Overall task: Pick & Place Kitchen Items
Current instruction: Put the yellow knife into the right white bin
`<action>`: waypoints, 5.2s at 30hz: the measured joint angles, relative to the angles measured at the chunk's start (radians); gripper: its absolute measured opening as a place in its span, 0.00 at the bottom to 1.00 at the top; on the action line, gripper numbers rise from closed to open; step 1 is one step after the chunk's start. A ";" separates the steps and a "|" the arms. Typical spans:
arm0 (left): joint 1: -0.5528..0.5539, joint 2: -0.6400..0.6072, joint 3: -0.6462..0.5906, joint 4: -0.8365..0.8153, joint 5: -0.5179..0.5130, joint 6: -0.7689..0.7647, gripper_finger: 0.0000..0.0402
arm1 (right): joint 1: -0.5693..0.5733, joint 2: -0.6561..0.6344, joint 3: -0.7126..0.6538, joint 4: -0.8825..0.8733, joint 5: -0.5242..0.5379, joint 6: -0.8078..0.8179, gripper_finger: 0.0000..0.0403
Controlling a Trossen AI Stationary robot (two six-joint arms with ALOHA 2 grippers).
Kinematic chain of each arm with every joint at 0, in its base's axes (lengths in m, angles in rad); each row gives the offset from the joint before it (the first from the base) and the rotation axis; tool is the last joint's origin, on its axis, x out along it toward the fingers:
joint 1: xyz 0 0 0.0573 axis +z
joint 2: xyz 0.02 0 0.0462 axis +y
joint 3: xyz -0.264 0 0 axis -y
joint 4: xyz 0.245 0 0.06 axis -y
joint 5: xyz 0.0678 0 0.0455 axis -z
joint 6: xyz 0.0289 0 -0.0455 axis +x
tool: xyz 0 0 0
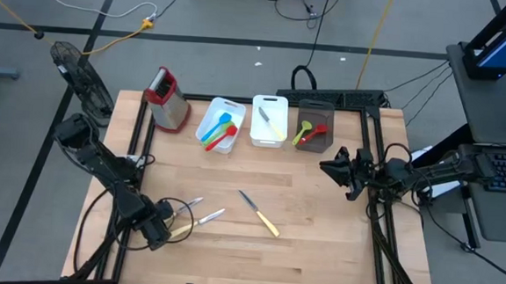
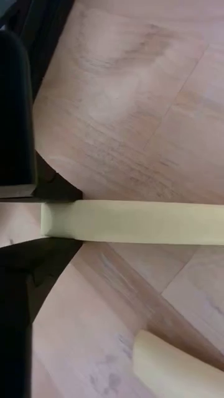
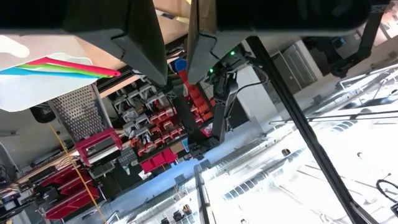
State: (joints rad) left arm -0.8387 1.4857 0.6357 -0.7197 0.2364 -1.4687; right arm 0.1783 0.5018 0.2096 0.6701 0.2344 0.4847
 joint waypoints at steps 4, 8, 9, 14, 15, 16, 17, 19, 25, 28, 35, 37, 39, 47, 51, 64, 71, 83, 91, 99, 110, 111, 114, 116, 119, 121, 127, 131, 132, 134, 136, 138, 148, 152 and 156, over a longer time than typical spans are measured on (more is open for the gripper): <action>0.009 0.000 0.000 0.005 0.001 0.009 0.14 | 0.000 0.000 0.000 0.000 0.000 0.000 0.13; 0.013 -0.004 0.011 0.003 -0.019 0.049 0.14 | 0.000 0.000 0.000 0.000 0.000 0.000 0.13; 0.014 -0.011 0.018 -0.002 -0.033 0.058 0.14 | 0.000 0.000 0.000 0.000 0.000 0.000 0.13; 0.021 -0.078 0.031 -0.049 -0.163 0.057 0.14 | 0.000 0.000 0.000 0.000 -0.001 0.000 0.13; 0.023 -0.095 0.031 -0.049 -0.184 0.046 0.14 | 0.000 0.000 0.000 0.000 0.000 0.000 0.13; 0.022 -0.111 0.032 -0.045 -0.202 0.041 0.14 | 0.000 0.001 0.000 0.000 0.000 0.000 0.13; 0.022 -0.131 0.032 -0.045 -0.209 0.036 0.14 | 0.000 0.001 0.000 0.000 0.000 0.000 0.13; 0.031 -0.168 0.033 -0.048 -0.231 0.030 0.14 | 0.000 0.001 0.000 0.000 -0.001 0.000 0.13; 0.084 -0.271 0.036 -0.012 -0.286 0.028 0.14 | 0.000 0.001 0.000 0.006 0.000 0.001 0.13; 0.123 -0.314 0.036 0.046 -0.310 0.042 0.14 | 0.000 0.001 0.000 0.008 0.000 0.001 0.13; 0.239 -0.354 0.037 0.265 -0.319 0.101 0.14 | 0.000 0.001 0.000 0.008 0.000 0.001 0.13; 0.274 -0.352 0.037 0.355 -0.319 0.114 0.14 | 0.000 0.001 0.000 0.008 0.000 0.001 0.13; 0.309 -0.352 0.037 0.439 -0.316 0.125 0.14 | 0.000 0.001 0.000 0.009 0.000 0.001 0.13; 0.466 -0.352 0.038 0.715 -0.298 0.131 0.14 | 0.000 0.000 0.000 0.009 0.000 0.000 0.13; 0.561 -0.324 0.038 0.813 -0.223 0.128 0.14 | 0.000 0.001 0.000 0.008 0.000 -0.001 0.13; 0.770 -0.106 0.227 0.922 0.041 0.226 0.14 | 0.000 0.001 0.000 0.007 0.005 -0.083 0.13; 0.840 0.080 0.483 0.849 0.076 0.282 0.14 | 0.000 0.000 0.000 0.010 0.005 -0.085 0.13; 0.967 0.351 0.748 0.841 0.034 0.071 0.14 | 0.000 0.000 0.000 0.025 0.001 0.055 0.13; 1.050 0.362 0.748 0.573 0.064 -0.065 0.14 | 0.000 0.001 0.000 0.037 0.001 0.079 0.13; 1.125 0.360 0.748 0.556 0.167 -0.243 0.14 | 0.000 0.000 0.000 0.037 0.001 0.079 0.13; 1.236 0.360 0.751 0.556 0.205 -0.393 0.14 | 0.000 0.001 0.000 0.037 0.001 0.079 0.13; 1.237 0.360 0.759 0.554 0.205 -0.400 0.14 | 0.000 0.001 0.000 0.037 0.001 0.078 0.13; 1.226 0.375 0.780 0.558 0.213 -0.399 0.14 | 0.000 0.001 0.000 0.037 0.001 0.077 0.13; 1.222 0.395 0.801 0.531 0.228 -0.393 0.14 | 0.000 0.001 0.000 0.036 0.000 0.076 0.13; 1.215 0.456 0.872 0.542 0.261 -0.387 0.14 | 0.000 0.003 0.000 0.029 0.001 0.062 0.13; 1.212 0.504 0.920 0.539 0.316 -0.370 0.14 | -0.001 0.003 0.000 0.027 0.001 0.052 0.13; 1.231 0.610 1.009 0.527 0.372 -0.336 0.14 | -0.001 0.003 0.000 0.028 0.000 0.092 0.13; 1.241 0.597 1.030 0.470 0.375 -0.304 0.14 | -0.001 0.003 0.000 0.029 0.000 0.104 0.13; 1.243 0.596 1.029 0.446 0.373 -0.301 0.14 | -0.001 0.003 0.000 0.029 0.000 0.103 0.13; 1.251 0.596 1.028 0.409 0.364 -0.289 0.14 | -0.001 0.003 0.000 0.029 0.000 0.103 0.13; 1.264 0.596 1.028 0.376 0.359 -0.275 0.14 | -0.001 0.003 0.000 0.029 0.000 0.103 0.13; 1.274 0.596 1.028 0.360 0.351 -0.272 0.14 | -0.001 0.003 0.000 0.029 0.000 0.105 0.13; 1.318 0.596 1.027 0.346 0.304 -0.270 0.20 | -0.001 0.003 0.000 0.035 0.000 0.105 0.13; 1.317 0.596 1.027 0.315 0.301 -0.264 0.31 | -0.001 0.003 0.000 0.037 0.000 0.106 0.13; 1.317 0.596 1.027 0.294 0.291 -0.233 0.39 | -0.001 0.003 0.000 0.037 0.000 0.106 0.13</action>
State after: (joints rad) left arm 0.4786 2.0815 1.6623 -0.4259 0.5270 -1.7016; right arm 0.1772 0.5049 0.2096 0.7071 0.2344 0.5903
